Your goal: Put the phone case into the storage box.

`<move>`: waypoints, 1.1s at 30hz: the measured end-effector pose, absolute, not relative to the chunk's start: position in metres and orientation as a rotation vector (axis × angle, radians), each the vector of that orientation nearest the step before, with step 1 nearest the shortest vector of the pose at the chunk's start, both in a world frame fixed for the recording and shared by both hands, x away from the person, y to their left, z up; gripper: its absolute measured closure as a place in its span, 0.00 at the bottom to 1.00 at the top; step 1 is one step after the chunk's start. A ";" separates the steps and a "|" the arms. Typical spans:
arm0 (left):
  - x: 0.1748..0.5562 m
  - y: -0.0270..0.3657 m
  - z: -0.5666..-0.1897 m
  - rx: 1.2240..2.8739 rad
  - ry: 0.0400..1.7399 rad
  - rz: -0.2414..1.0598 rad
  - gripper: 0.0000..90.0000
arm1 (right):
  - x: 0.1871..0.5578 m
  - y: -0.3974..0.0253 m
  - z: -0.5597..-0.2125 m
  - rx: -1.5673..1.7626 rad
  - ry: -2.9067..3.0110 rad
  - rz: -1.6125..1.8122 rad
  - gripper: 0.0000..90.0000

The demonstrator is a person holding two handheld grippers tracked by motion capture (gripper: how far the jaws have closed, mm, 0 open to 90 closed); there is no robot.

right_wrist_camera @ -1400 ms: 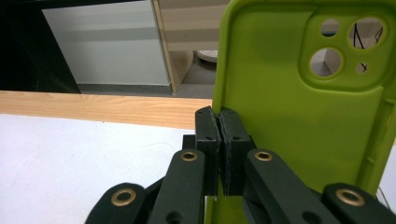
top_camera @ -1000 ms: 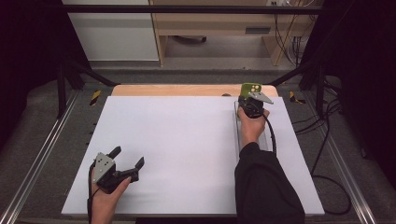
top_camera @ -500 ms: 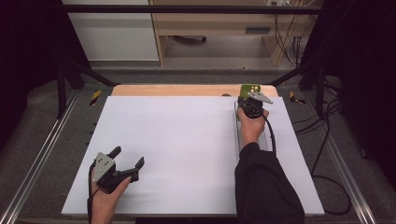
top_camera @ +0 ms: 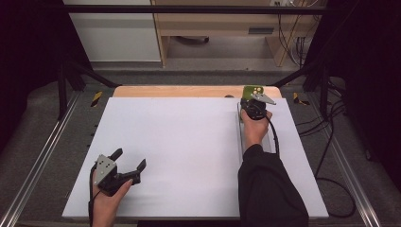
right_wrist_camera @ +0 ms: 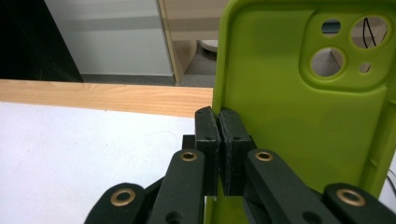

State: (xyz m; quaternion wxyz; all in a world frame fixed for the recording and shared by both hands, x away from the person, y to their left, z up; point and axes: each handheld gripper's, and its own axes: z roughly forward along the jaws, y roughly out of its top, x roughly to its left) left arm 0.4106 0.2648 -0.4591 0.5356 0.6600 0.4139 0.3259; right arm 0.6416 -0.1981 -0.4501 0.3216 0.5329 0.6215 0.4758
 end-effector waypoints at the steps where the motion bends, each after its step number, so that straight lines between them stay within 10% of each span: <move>1: 0.411 0.265 -0.459 1.571 0.986 0.776 0.03 | 0.642 -0.198 -0.450 1.399 1.634 1.248 0.98; 33: 0.411 0.265 -0.460 1.572 0.987 0.775 0.03 | 0.640 -0.196 -0.447 1.408 1.652 1.250 0.79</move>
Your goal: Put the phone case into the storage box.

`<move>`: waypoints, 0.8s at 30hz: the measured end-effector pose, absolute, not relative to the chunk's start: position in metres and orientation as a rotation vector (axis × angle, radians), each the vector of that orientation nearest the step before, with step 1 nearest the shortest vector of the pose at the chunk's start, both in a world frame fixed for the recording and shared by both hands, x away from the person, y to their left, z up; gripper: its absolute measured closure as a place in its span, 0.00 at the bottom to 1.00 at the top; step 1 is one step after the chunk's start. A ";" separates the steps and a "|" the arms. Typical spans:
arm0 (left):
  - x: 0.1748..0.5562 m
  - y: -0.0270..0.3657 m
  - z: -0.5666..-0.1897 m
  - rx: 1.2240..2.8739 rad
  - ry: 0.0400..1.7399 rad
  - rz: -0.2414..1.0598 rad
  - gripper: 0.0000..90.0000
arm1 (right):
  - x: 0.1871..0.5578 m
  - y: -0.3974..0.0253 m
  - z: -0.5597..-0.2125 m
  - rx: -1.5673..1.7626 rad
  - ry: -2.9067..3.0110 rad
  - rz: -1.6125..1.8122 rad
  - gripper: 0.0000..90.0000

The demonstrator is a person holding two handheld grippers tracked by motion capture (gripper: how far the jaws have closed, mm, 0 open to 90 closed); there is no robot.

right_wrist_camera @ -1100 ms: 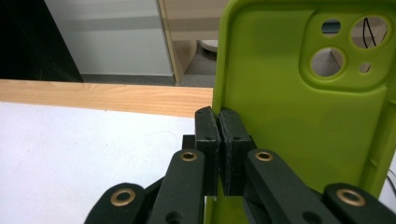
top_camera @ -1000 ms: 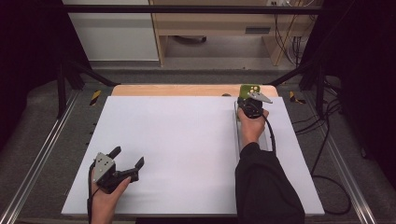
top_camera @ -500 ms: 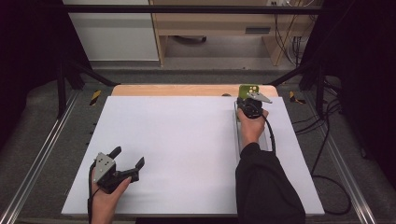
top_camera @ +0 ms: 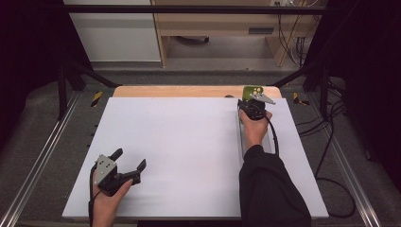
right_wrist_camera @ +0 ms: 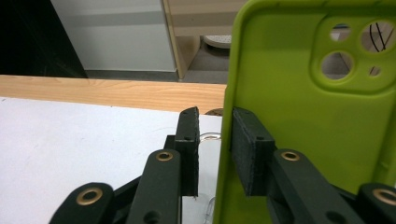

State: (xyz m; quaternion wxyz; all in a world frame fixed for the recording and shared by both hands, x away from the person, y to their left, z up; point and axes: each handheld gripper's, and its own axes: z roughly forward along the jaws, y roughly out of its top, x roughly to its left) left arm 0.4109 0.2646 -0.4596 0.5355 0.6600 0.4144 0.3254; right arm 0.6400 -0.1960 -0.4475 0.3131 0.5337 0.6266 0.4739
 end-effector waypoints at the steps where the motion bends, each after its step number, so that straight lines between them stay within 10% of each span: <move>1: 0.411 0.265 -0.460 1.572 0.987 0.775 0.03 | 0.640 -0.197 -0.447 1.408 1.650 1.251 0.79; 24: 0.411 0.265 -0.460 1.572 0.991 0.779 0.03 | 0.635 -0.202 -0.436 1.363 1.643 1.205 0.72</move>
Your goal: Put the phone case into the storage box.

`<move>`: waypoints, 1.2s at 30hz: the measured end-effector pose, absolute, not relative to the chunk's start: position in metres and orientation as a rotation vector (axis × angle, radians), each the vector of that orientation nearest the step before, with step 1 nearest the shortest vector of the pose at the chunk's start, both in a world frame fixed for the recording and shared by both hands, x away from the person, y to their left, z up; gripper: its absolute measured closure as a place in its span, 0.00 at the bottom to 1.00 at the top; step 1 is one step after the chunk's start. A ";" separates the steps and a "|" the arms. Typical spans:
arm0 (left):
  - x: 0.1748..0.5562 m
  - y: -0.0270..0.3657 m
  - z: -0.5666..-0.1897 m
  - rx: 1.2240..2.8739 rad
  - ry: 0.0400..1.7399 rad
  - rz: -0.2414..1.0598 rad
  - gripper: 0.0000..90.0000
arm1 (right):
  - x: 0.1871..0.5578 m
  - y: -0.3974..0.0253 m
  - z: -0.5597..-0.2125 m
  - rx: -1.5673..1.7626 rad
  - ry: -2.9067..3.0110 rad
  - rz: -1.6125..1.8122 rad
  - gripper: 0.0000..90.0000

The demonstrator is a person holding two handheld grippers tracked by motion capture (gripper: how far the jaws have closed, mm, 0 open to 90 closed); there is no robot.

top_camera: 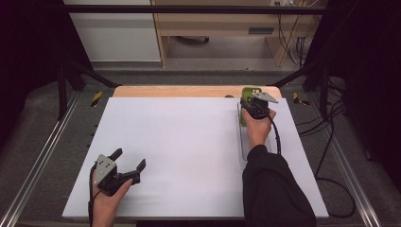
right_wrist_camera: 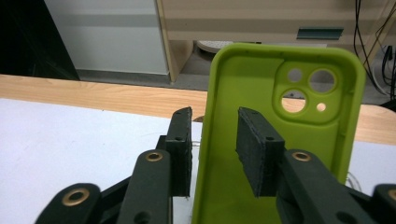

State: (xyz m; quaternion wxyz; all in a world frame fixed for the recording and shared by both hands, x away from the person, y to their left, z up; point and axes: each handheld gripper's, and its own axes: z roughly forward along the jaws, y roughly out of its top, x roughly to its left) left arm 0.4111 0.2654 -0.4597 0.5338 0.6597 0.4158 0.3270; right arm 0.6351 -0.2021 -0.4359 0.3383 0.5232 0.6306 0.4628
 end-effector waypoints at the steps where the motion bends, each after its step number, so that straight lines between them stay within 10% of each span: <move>1: 0.411 0.265 -0.460 1.568 0.992 0.778 0.03 | 0.634 -0.202 -0.435 1.360 1.642 1.201 0.72; 36: 0.414 0.266 -0.461 1.561 1.003 0.783 0.03 | 0.622 -0.206 -0.401 1.244 1.678 1.078 0.44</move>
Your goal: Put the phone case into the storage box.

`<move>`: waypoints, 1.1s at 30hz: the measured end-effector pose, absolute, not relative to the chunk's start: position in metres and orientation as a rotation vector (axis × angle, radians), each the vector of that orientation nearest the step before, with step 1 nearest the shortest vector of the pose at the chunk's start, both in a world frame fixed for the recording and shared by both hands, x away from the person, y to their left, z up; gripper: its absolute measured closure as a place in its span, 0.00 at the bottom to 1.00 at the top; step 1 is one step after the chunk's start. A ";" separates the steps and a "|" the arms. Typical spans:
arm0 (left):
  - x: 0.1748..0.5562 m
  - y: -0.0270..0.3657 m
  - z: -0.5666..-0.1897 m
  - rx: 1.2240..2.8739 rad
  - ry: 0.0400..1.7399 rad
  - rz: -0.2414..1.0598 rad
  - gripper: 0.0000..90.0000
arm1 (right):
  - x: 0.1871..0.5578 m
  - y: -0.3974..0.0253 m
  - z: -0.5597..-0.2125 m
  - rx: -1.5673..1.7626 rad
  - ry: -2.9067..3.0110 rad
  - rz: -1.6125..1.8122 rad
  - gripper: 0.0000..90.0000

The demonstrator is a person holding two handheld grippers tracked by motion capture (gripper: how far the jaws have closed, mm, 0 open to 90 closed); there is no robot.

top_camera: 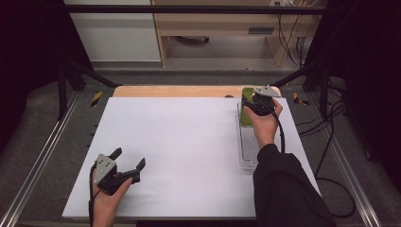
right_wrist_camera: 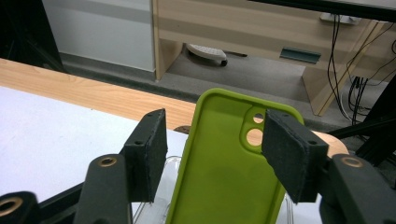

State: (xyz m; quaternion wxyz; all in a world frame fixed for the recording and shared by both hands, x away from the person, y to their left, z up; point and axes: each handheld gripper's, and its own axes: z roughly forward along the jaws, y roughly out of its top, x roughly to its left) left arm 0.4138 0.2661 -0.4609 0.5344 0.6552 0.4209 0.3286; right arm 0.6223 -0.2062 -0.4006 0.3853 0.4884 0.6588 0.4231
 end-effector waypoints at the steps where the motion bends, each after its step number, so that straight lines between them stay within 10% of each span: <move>1: 0.414 0.266 -0.461 1.562 1.003 0.783 0.03 | 0.622 -0.206 -0.400 1.245 1.676 1.077 0.44; 33: 0.414 0.271 -0.462 1.559 1.025 0.793 0.02 | 0.595 -0.223 -0.371 1.380 1.732 1.128 0.11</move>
